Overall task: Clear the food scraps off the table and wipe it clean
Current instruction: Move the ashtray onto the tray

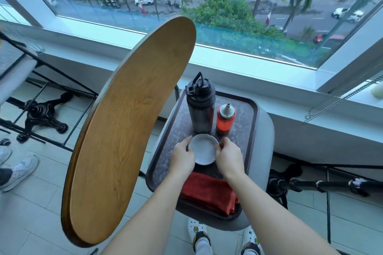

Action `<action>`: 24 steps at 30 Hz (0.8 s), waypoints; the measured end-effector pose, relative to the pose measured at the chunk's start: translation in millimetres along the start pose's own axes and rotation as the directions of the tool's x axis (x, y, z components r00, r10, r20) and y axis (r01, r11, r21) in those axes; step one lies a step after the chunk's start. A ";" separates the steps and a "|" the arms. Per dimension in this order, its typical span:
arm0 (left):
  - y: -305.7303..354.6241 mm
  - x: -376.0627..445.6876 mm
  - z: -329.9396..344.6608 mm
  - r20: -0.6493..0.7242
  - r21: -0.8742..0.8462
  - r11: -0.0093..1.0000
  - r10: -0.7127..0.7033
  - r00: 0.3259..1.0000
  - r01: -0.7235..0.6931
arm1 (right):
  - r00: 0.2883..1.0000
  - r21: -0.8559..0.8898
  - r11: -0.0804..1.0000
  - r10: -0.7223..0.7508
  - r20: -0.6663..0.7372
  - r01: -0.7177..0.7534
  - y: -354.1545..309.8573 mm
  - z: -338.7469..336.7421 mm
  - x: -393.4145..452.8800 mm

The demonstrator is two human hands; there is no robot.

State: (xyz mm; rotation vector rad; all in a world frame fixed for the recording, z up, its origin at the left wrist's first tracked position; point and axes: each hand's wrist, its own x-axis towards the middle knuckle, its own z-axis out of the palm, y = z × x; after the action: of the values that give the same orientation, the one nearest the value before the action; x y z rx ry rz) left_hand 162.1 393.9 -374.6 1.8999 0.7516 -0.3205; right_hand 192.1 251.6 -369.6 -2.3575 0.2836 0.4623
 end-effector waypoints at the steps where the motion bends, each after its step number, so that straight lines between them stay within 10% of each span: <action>1: -0.6 0.1 0.4 0.004 0.000 1.000 -0.003 1.000 0.003 | 1.000 0.003 1.000 0.002 -0.001 -0.002 0.5 0.6 0.2; 16: 3.1 -0.4 -10.6 0.070 0.090 0.995 -0.036 0.997 0.029 | 0.997 -0.016 0.999 0.044 0.068 -0.043 3.3 -12.9 -4.9; 24: -12.2 -39.1 -16.6 -0.190 0.147 0.988 -0.016 0.982 0.045 | 0.942 -0.305 0.911 -0.321 -0.097 0.279 28.0 -15.1 -41.5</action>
State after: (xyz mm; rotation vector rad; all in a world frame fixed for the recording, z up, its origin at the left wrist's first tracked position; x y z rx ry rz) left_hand 122.6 398.1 -355.5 2.0839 0.9051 -0.2229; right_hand 148.9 224.0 -359.4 -2.6653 -0.0923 0.1907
